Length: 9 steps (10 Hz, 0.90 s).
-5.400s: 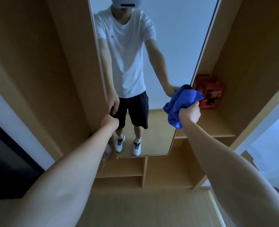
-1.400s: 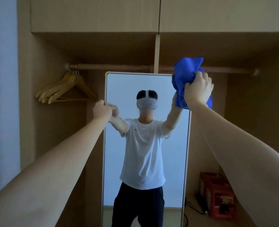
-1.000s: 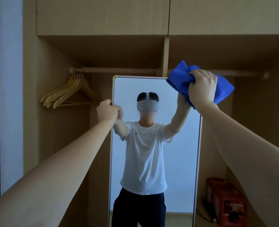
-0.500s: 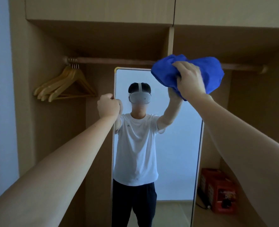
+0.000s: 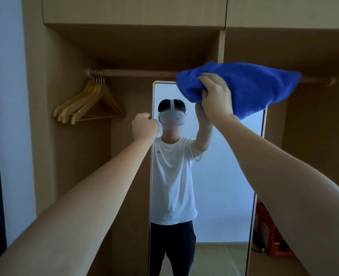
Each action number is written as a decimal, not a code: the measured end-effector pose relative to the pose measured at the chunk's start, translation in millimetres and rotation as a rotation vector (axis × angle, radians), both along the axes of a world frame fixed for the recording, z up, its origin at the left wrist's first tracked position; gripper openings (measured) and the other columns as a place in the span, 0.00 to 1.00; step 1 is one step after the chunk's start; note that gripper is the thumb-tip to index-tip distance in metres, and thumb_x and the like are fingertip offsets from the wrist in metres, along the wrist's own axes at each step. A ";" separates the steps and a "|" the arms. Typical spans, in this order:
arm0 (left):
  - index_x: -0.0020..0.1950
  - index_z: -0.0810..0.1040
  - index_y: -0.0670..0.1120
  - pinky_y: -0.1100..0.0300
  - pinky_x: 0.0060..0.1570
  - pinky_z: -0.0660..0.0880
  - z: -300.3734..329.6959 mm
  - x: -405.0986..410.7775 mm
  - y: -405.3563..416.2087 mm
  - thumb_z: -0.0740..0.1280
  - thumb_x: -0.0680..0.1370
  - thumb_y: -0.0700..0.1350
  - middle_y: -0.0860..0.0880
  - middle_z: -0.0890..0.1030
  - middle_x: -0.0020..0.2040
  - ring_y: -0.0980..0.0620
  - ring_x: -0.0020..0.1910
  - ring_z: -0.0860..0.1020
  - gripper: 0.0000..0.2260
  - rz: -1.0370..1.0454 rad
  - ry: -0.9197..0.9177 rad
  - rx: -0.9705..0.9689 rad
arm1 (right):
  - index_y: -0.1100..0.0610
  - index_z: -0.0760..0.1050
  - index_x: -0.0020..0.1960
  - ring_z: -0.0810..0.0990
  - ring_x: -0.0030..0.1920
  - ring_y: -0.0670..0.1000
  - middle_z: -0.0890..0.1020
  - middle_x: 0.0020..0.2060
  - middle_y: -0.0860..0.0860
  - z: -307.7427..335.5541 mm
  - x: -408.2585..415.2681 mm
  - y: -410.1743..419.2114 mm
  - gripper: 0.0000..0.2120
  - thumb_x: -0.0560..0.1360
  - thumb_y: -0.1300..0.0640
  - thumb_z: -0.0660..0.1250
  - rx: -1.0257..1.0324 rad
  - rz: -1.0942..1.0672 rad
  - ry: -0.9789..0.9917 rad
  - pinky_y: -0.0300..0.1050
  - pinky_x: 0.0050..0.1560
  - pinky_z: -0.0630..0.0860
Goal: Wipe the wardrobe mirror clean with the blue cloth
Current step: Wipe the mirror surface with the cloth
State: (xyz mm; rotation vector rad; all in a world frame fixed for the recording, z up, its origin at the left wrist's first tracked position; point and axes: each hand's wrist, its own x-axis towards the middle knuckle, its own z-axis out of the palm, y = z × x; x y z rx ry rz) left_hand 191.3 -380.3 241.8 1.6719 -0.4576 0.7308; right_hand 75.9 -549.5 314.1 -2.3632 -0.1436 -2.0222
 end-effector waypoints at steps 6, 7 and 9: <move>0.43 0.79 0.30 0.56 0.36 0.70 -1.1 9.4 11.7 0.59 0.75 0.33 0.34 0.78 0.38 0.43 0.36 0.76 0.10 -0.187 0.072 0.060 | 0.54 0.81 0.54 0.80 0.47 0.56 0.84 0.47 0.53 20.2 20.6 32.3 0.12 0.75 0.60 0.62 -0.022 0.027 0.087 0.49 0.49 0.73; 0.44 0.79 0.30 0.57 0.36 0.68 -1.9 11.5 7.0 0.61 0.75 0.33 0.40 0.74 0.37 0.48 0.36 0.73 0.08 -0.159 0.100 0.048 | 0.56 0.81 0.52 0.80 0.45 0.57 0.84 0.45 0.53 27.7 33.2 54.9 0.11 0.76 0.60 0.61 -0.060 0.007 0.198 0.50 0.47 0.74; 0.44 0.79 0.31 0.57 0.37 0.68 -1.6 13.3 4.9 0.62 0.75 0.32 0.41 0.74 0.37 0.48 0.37 0.72 0.07 -0.155 0.114 0.016 | 0.55 0.79 0.59 0.80 0.50 0.55 0.83 0.50 0.54 31.3 29.6 60.2 0.11 0.79 0.58 0.62 -0.074 0.015 0.298 0.51 0.53 0.75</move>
